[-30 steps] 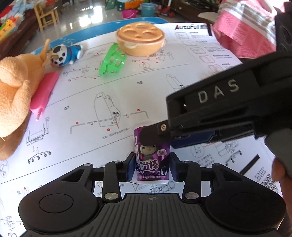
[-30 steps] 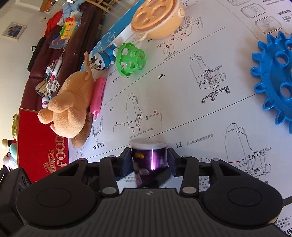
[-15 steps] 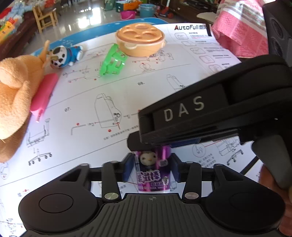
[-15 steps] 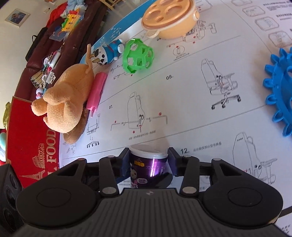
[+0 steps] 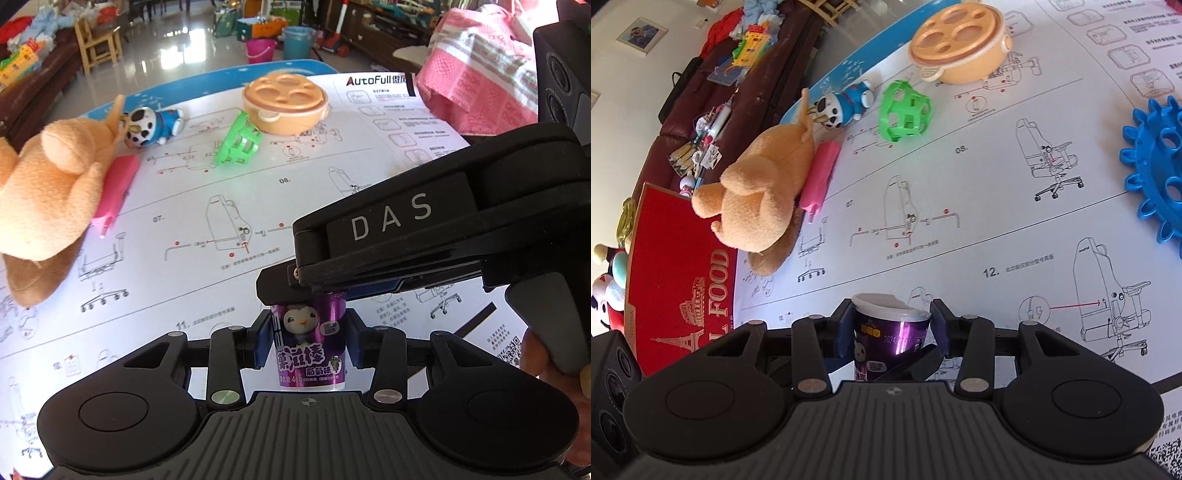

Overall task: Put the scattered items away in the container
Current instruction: 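Carry the purple cup with both grippers into the red box and open them, then move both grippers back over the table toward the green plastic ball, then lower the left gripper around the green ball while the right gripper approaches it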

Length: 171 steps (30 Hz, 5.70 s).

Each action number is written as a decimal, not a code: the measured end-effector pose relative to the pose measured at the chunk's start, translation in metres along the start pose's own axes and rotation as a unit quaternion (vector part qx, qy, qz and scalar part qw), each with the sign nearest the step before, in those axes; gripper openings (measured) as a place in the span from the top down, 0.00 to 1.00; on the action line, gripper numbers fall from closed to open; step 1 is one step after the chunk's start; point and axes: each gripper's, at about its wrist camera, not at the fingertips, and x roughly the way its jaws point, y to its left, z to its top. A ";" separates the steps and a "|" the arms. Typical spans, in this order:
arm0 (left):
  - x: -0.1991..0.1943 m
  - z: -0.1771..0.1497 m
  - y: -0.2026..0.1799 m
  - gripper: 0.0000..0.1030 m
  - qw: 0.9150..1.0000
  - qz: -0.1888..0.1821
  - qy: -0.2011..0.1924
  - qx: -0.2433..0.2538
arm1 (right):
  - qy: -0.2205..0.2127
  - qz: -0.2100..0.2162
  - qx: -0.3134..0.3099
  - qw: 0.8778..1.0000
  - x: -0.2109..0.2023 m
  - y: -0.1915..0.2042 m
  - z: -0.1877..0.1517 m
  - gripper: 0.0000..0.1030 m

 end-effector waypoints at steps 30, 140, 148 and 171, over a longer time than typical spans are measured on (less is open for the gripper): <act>-0.265 -0.037 0.153 0.58 0.936 0.245 -0.201 -0.154 | 0.006 0.166 -0.307 0.937 0.002 0.349 -0.038 0.52; -0.099 0.073 0.125 0.00 0.984 0.117 -0.085 -0.101 | -0.054 -0.136 -0.167 0.975 -0.012 0.135 0.145 0.07; -0.078 0.069 0.129 0.00 0.986 0.106 -0.061 -0.118 | 0.002 -0.180 -0.002 0.984 0.052 0.049 0.140 0.23; -0.055 0.065 0.107 0.00 0.991 0.093 -0.028 -0.097 | -0.030 -0.195 0.061 0.978 0.062 -0.012 0.141 0.34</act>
